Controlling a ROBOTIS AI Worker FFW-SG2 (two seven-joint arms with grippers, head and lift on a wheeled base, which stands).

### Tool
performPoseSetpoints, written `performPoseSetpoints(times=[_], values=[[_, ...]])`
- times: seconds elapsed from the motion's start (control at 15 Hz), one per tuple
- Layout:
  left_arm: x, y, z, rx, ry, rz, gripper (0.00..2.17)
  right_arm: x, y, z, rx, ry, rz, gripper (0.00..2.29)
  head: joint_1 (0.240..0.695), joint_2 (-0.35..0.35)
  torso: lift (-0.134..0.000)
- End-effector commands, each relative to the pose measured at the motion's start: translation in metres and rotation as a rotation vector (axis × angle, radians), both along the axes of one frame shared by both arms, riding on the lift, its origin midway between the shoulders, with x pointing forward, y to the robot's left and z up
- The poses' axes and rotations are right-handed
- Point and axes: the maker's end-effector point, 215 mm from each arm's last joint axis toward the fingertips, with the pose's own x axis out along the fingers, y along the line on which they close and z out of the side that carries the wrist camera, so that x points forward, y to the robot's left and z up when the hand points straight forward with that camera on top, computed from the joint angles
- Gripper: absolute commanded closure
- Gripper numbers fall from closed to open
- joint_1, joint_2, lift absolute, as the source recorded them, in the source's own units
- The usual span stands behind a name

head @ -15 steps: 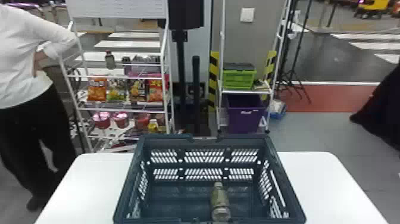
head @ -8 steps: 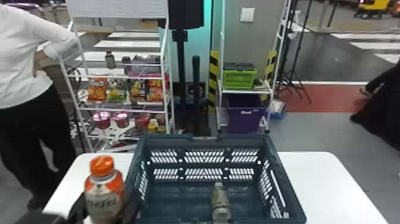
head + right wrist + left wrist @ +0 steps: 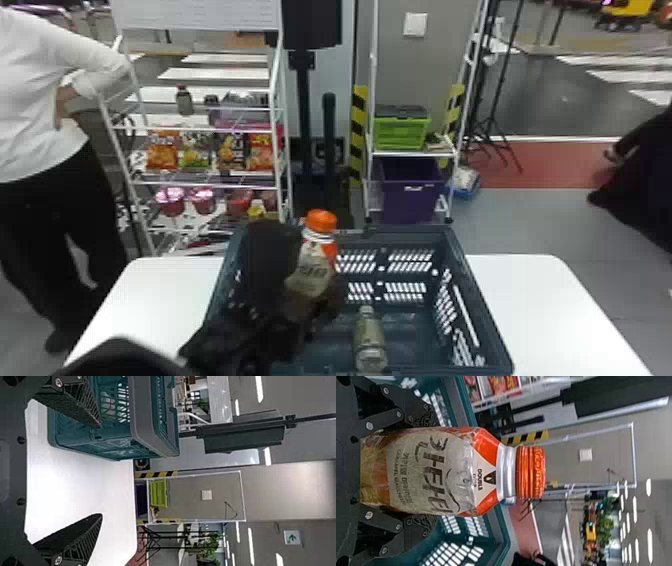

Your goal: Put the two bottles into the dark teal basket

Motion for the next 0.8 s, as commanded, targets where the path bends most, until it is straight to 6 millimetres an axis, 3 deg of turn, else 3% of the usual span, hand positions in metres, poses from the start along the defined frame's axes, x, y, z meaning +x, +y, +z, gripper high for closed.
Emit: performPoseSetpoints(times=[0.0, 0.13, 0.4, 0.53, 0.73], values=[[0.024, -0.024, -0.016, 0.052, 0.070, -0.071, 2.15, -0.002, -0.004, -0.007, -0.001, 0.020, -0.010, 0.09, 0.499, 0.000, 0.000], [0.033, -0.039, -0.035, 0.101, 0.160, -0.133, 2.15, -0.003, -0.009, -0.014, -0.006, 0.039, -0.016, 0.09, 0.499, 0.000, 0.000], [0.052, -0.047, -0.078, 0.209, 0.362, -0.233, 2.15, -0.006, -0.014, -0.026, -0.007, 0.068, -0.022, 0.09, 0.499, 0.000, 0.000], [0.059, -0.051, -0.112, 0.265, 0.456, -0.260, 2.15, -0.009, -0.014, -0.032, -0.007, 0.080, -0.023, 0.09, 0.499, 0.000, 0.000], [0.072, -0.058, -0.147, 0.284, 0.544, -0.290, 2.15, -0.009, -0.014, -0.036, -0.009, 0.086, -0.021, 0.09, 0.499, 0.000, 0.000]])
